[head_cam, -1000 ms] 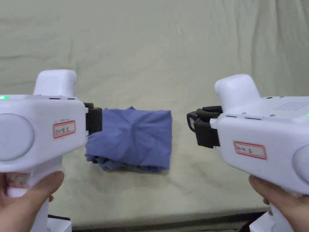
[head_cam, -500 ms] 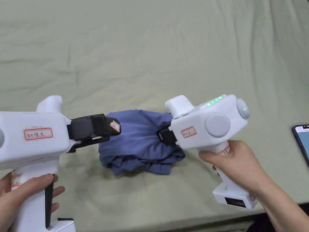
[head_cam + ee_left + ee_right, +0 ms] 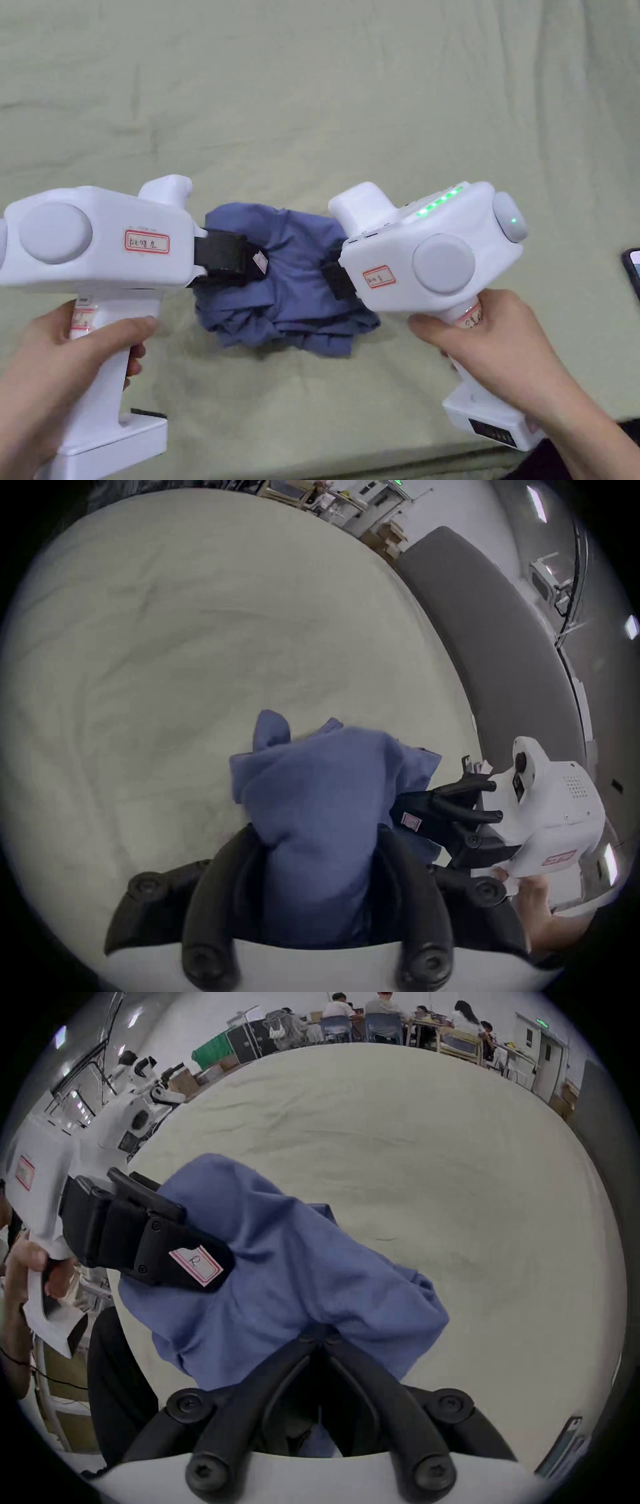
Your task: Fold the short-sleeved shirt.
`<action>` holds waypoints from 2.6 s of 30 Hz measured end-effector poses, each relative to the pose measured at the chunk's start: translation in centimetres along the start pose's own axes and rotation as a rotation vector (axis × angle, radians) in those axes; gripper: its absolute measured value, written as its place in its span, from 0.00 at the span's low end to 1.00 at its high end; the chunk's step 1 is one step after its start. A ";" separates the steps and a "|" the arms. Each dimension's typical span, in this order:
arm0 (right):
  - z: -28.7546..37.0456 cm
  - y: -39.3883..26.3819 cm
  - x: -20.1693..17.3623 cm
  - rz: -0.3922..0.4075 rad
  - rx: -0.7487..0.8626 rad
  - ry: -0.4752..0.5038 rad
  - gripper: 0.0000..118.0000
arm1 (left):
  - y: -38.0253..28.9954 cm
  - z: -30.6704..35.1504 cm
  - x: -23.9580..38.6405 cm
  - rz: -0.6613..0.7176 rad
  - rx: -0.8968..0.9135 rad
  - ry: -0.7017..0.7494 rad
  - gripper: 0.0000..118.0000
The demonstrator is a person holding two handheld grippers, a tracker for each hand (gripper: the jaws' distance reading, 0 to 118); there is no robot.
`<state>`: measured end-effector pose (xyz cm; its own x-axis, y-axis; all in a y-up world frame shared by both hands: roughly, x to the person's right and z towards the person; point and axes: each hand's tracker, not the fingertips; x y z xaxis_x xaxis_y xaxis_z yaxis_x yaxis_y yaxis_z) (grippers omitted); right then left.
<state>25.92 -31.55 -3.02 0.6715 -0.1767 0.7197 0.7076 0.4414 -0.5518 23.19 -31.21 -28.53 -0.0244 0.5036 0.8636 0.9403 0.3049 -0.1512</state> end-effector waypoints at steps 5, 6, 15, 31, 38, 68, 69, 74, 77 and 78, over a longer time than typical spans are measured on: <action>4.1 1.5 -2.3 0.008 0.105 0.014 0.02 | -0.1 5.4 -3.0 -0.018 0.067 0.099 0.36; 4.8 2.0 -2.8 0.010 0.123 0.027 0.02 | -0.3 7.0 -4.5 -0.004 0.081 0.163 0.36; 5.5 4.7 -6.5 0.074 0.148 -0.025 0.02 | -1.2 18.7 -20.7 0.209 0.037 0.575 0.36; 5.9 3.7 -6.3 0.053 0.141 -0.026 0.02 | -2.7 24.4 -16.3 0.063 0.265 0.857 0.86; 12.0 1.4 -3.8 0.009 0.242 -0.114 0.02 | -0.9 24.5 -5.7 -0.075 0.322 0.820 0.00; 30.0 -1.6 2.8 -0.141 1.018 -0.512 1.00 | -5.7 25.4 19.6 -0.273 1.264 0.696 1.00; 30.4 -1.6 3.0 -0.144 1.021 -0.521 1.00 | -5.9 25.4 19.4 -0.272 1.264 0.686 1.00; 31.4 -1.5 3.3 -0.151 1.039 -0.530 1.00 | -5.9 25.5 18.8 -0.250 1.241 0.699 1.00; 31.7 -1.4 3.0 -0.129 1.051 -0.544 1.00 | -5.7 25.6 18.3 -0.226 1.225 0.680 1.00; 31.8 -1.3 2.9 -0.118 1.046 -0.558 1.00 | -5.7 25.6 18.2 -0.221 1.226 0.684 1.00</action>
<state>19.90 -4.67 13.19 0.2423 0.0288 0.9698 0.0616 0.9971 -0.0450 8.68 -3.10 -24.24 0.3689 -0.0223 0.9292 0.0449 0.9990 0.0061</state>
